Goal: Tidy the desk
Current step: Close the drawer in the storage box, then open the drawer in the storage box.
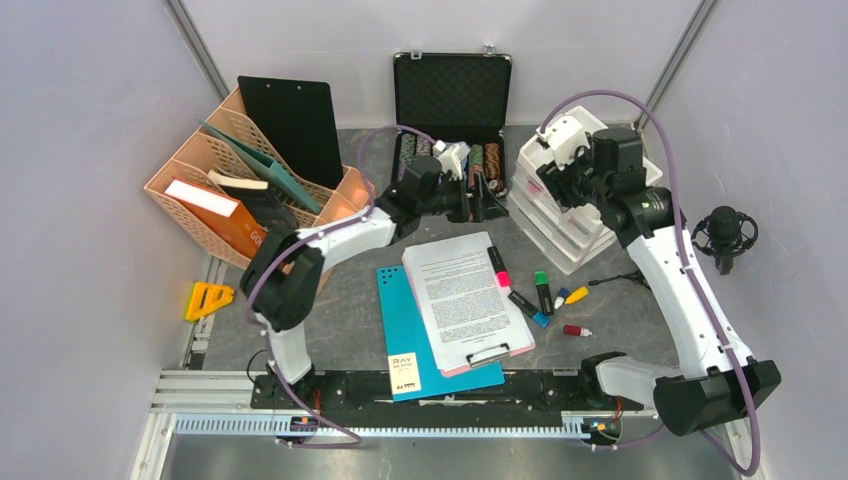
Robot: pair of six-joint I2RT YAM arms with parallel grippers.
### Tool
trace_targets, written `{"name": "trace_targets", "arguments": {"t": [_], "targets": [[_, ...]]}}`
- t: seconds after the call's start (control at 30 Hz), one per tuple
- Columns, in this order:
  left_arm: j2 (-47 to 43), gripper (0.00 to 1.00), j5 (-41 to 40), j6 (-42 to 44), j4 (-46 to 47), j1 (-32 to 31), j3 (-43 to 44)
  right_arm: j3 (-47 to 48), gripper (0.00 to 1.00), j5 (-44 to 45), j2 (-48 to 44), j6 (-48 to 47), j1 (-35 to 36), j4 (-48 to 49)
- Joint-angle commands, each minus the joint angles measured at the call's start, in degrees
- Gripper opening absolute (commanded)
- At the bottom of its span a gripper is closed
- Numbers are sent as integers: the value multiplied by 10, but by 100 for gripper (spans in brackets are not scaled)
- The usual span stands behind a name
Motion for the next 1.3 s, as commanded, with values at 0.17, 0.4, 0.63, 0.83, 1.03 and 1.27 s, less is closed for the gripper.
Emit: {"name": "trace_targets", "arguments": {"t": [0.17,0.4,0.63,0.83,1.03,1.27], "targets": [[140,99,39,-223,164,-38,101,11,64,36,-11,-34,-85,0],[204,98,47,-246,193,-50,155,-4,58,4,0,-57,-123,-6],[225,94,47,-266,223,-57,156,-19,50,-23,2,-86,-139,-23],[247,89,50,-264,232,-63,171,-39,48,-32,3,-98,-145,-26],[262,88,55,-264,256,-64,178,-45,43,-37,14,-104,-145,-26],[283,89,59,-285,330,-67,174,-60,36,-54,23,-103,-162,-26]]}}
